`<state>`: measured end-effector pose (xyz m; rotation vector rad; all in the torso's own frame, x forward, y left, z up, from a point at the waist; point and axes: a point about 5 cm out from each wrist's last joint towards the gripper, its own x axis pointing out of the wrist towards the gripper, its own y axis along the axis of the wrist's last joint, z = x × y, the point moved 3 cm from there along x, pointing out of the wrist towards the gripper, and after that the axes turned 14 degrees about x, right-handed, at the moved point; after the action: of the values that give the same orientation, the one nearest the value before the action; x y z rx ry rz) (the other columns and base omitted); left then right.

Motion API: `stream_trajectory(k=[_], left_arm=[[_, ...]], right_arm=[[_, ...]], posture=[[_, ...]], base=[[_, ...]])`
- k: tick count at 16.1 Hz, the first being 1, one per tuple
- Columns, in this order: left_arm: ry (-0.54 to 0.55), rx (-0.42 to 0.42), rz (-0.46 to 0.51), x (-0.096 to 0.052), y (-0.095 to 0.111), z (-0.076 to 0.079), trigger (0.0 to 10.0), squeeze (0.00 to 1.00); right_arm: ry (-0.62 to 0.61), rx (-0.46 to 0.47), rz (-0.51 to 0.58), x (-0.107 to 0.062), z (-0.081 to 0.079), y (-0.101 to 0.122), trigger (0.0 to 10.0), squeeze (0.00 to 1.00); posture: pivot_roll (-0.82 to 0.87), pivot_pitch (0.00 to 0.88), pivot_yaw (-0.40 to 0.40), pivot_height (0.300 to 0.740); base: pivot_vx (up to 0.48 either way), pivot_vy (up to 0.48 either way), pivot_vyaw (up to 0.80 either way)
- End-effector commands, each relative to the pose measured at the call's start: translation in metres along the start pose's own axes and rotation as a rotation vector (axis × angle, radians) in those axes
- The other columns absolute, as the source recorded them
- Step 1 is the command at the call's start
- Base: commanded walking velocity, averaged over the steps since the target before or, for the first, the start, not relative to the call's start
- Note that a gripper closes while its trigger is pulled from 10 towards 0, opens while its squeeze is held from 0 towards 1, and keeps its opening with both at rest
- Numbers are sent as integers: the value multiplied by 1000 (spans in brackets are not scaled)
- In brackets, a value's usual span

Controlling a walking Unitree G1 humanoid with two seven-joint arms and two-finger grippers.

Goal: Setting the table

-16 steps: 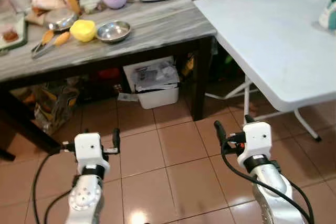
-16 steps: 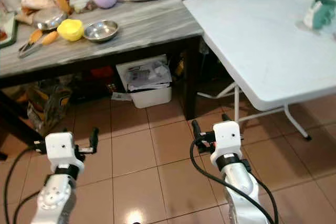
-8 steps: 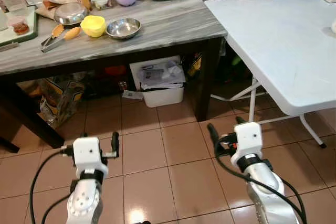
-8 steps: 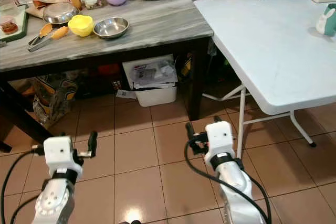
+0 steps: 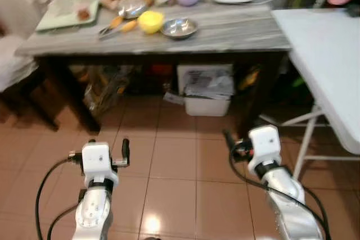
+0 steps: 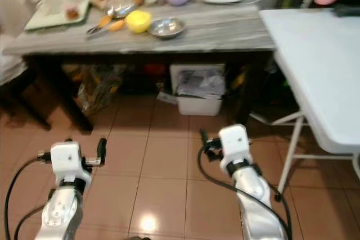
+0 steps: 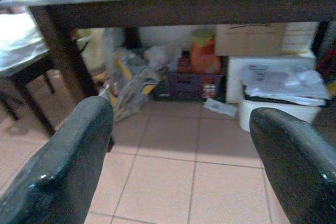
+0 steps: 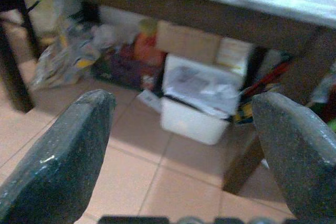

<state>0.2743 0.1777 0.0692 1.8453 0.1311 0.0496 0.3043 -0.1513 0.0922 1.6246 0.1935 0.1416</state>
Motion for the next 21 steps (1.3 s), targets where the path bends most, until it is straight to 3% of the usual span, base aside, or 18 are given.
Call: stream_trajectory(k=[1, 9, 14, 21], left_arm=[[12, 19, -17, -2, -4, -4, 10000, 0], [-6, -2, -20, -1, -6, 0, 10000, 0], [-16, -2, -23, -1, -7, 2, 10000, 0], [-77, 7, -5, 1, -5, 8, 10000, 0]], right_arm=[[19, 10, 15, 3, -6, 2, 10000, 0], [-33, 47, 5, 2, 3, 1, 10000, 0], [-29, 44, 5, 1, 4, 0, 10000, 0], [-23, 26, 12, 4, 4, 2, 10000, 0]], posture=[[-127, 87, 66, 740], [-135, 92, 66, 740], [-146, 97, 65, 740], [-144, 87, 64, 740]], base=[[0, 0, 794], [0, 0, 0], [0, 0, -705], [0, 0, 0]])
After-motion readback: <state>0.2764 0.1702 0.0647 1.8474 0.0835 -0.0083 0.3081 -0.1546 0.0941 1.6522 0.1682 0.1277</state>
